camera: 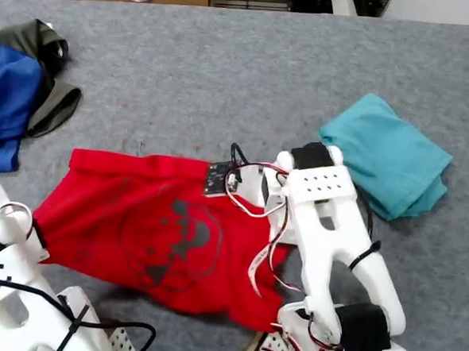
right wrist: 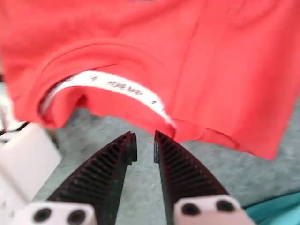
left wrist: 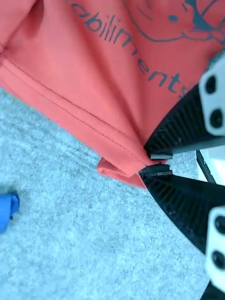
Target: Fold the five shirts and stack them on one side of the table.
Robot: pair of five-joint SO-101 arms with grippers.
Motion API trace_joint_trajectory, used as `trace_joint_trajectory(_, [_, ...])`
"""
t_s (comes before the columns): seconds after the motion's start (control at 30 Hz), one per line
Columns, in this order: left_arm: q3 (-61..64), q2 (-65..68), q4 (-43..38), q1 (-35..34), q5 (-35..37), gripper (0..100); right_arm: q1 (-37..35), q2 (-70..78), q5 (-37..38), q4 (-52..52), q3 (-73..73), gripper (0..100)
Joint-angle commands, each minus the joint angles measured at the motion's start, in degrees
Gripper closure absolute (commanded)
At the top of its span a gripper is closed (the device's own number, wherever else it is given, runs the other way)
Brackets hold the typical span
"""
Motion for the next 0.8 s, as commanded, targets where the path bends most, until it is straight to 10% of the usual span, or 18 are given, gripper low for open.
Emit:
trace_joint_trajectory(0.0, [-1.49, -0.57, -0.18, -1.32, 1.49, 98, -1.01, 0.57, -0.97, -2.55, -0.04, 92.2])
trace_joint_trajectory(0.77, [-1.41, -0.66, -0.18, -1.41, 1.76, 98, -1.36, 14.37, -2.55, -11.96, 0.22, 85.6])
